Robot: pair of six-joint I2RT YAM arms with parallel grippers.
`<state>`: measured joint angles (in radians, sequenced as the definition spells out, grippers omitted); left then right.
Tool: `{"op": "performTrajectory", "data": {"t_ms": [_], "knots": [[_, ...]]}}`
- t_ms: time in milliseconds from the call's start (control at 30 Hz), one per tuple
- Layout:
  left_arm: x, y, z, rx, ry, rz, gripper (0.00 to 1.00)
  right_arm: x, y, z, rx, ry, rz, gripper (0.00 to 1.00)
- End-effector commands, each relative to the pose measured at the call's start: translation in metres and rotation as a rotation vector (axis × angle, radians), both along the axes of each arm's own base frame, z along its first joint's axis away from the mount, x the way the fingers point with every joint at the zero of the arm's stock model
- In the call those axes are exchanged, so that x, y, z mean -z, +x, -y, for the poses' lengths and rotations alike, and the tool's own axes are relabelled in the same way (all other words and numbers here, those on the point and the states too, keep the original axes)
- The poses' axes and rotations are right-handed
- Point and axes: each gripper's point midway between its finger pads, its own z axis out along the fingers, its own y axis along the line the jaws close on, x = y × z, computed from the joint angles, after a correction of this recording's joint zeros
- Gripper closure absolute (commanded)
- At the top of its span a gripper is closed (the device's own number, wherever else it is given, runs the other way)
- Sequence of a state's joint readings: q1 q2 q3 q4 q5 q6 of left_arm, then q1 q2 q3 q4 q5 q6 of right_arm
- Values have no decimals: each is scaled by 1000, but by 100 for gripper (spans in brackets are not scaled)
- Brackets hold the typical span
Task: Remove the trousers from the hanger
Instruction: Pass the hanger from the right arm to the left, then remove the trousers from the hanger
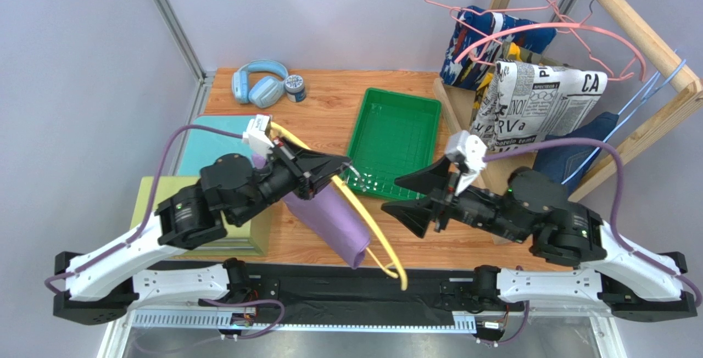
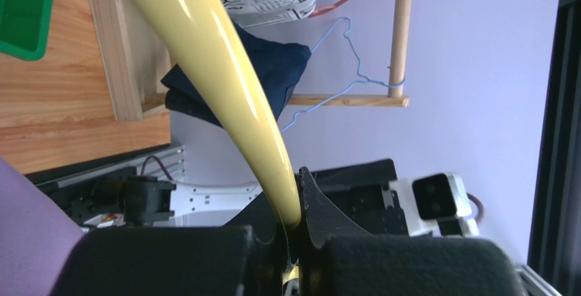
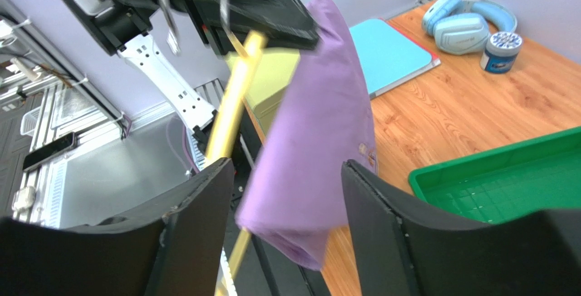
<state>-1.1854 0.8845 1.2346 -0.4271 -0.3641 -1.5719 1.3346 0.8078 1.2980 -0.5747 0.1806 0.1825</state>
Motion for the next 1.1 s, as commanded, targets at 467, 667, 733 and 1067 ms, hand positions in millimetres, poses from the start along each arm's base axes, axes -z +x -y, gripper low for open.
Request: {"op": "performTrajectory", "data": {"t_ms": [467,667,733,1067], "knots": [[-114,-85,-104,225,-370,166,100,24,-55,-43,-353,179,404,23],[-124,-88,-121,200,-384,188,100,29,-80,-74,-376,185,478,22],[-126,-89,-122,200,-384,193,100,30,-80,-78,-357,198,480,22],[-126,-92,-124,210,-395,199,100,25,-79,-102,-307,218,444,35]]}}
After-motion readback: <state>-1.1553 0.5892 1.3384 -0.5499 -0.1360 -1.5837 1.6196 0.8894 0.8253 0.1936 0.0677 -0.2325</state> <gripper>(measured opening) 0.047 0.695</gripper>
